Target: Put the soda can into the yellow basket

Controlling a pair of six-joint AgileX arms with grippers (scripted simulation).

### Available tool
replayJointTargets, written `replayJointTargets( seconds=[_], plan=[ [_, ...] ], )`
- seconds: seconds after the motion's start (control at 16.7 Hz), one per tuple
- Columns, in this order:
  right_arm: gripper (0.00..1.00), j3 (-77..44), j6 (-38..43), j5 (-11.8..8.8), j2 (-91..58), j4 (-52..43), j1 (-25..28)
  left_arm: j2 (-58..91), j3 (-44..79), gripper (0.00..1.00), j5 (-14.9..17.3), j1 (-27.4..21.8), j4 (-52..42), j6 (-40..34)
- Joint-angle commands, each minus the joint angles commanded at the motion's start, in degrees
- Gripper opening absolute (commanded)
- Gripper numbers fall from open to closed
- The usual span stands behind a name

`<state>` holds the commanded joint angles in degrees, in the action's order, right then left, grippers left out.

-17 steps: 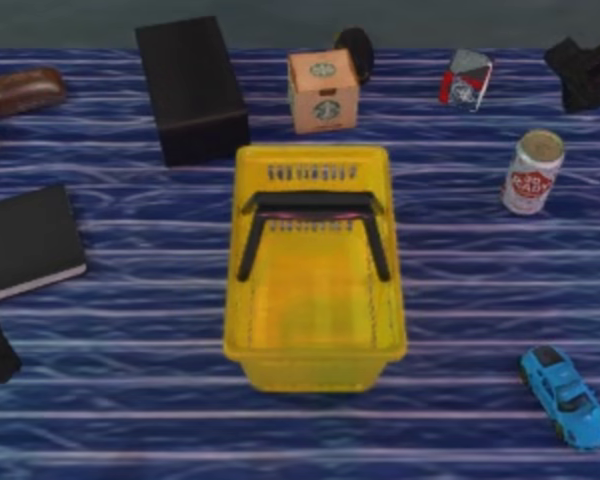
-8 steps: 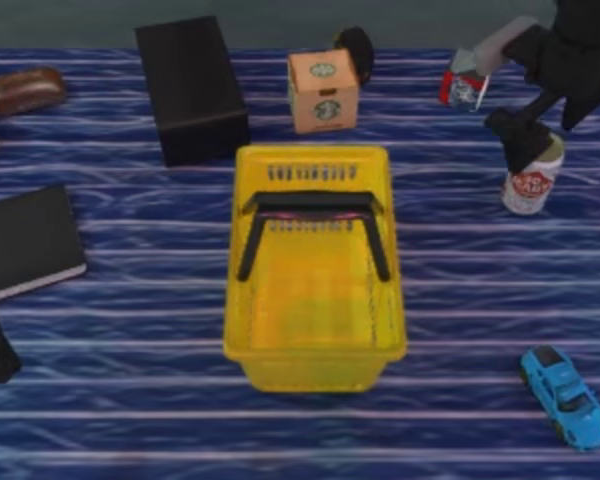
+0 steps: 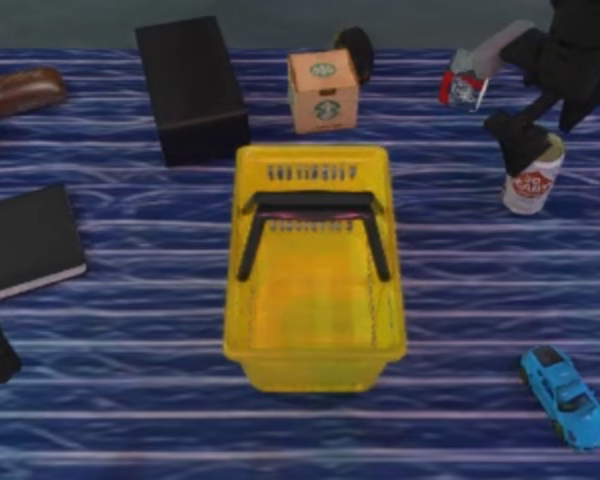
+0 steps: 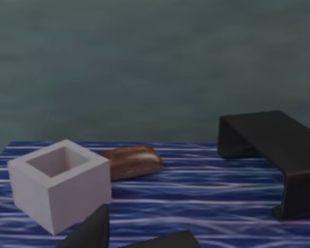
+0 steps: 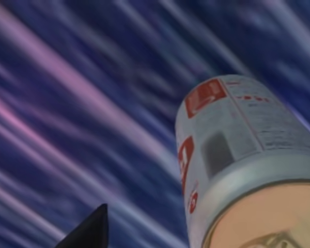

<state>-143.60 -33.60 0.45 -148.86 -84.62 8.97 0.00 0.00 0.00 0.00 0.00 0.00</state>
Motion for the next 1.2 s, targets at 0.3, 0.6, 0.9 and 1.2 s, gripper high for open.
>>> replayJointTargets(
  seconds=[0.3, 0.6, 0.9, 1.2],
  plan=[
    [1.0, 10.08, 0.11, -0.01, 0.96, 8.93, 0.16, 0.0, 0.0, 1.0, 0.0, 0.0, 0.0, 0.0],
    [1.0, 12.6, 0.14, -0.02, 1.12, 11.41, 0.2, 0.0, 0.0, 1.0, 0.0, 0.0, 0.0, 0.0],
    [0.7, 12.6, 0.14, -0.02, 1.12, 11.41, 0.2, 0.0, 0.0, 1.0, 0.0, 0.0, 0.0, 0.0],
    [0.32, 12.6, 0.14, -0.02, 1.12, 11.41, 0.2, 0.0, 0.0, 1.0, 0.0, 0.0, 0.0, 0.0]
  ],
)
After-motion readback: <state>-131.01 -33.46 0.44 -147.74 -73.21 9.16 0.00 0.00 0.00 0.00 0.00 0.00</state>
